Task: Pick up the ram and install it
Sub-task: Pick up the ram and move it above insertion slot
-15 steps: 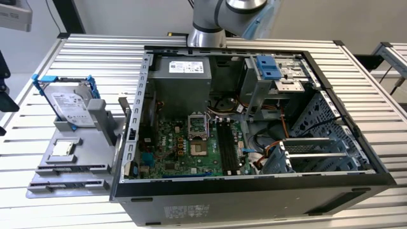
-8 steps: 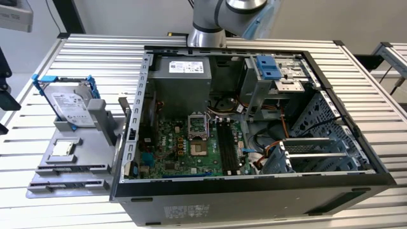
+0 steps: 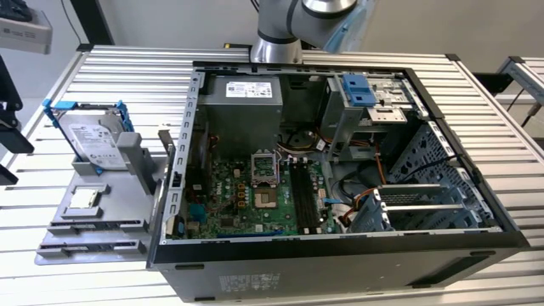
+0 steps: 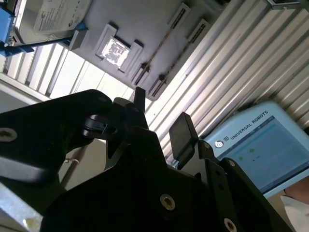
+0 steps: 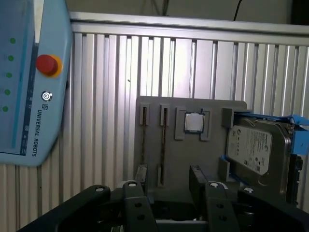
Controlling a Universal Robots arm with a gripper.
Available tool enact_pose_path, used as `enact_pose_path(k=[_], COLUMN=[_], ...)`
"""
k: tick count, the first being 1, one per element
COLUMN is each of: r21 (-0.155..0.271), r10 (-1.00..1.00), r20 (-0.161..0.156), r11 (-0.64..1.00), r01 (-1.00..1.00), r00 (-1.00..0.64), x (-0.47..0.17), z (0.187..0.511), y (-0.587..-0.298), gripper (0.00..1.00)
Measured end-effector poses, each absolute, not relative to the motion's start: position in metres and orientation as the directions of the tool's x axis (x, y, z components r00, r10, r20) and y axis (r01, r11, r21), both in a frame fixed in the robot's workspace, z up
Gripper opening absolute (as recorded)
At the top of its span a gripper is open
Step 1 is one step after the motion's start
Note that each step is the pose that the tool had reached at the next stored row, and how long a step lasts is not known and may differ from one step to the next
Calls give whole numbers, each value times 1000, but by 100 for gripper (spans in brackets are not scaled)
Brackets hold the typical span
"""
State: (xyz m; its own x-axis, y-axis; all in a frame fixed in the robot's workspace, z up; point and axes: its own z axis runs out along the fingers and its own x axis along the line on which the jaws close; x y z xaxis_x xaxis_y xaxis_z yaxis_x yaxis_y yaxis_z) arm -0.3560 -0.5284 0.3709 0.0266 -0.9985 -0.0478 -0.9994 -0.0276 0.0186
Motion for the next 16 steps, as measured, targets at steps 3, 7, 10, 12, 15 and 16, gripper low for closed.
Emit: enact_pose_path(k=[3, 7, 10, 12, 15, 16], r21=[19, 19, 19, 19, 19, 19], r10=[-999, -999, -999, -999, -999, -999], r20=[-48, -48, -48, -48, -48, -48], r11=[-28, -28, -28, -27, -28, -28], r01=[-999, -999, -999, -999, -999, -999], r00=[27, 27, 27, 27, 27, 27], x=[-356, -356, -356, -356, -356, -356], z=[368, 364, 361, 360, 358, 358], y=[-528, -528, -528, -528, -528, -528], gripper=[100, 100, 100, 100, 100, 100])
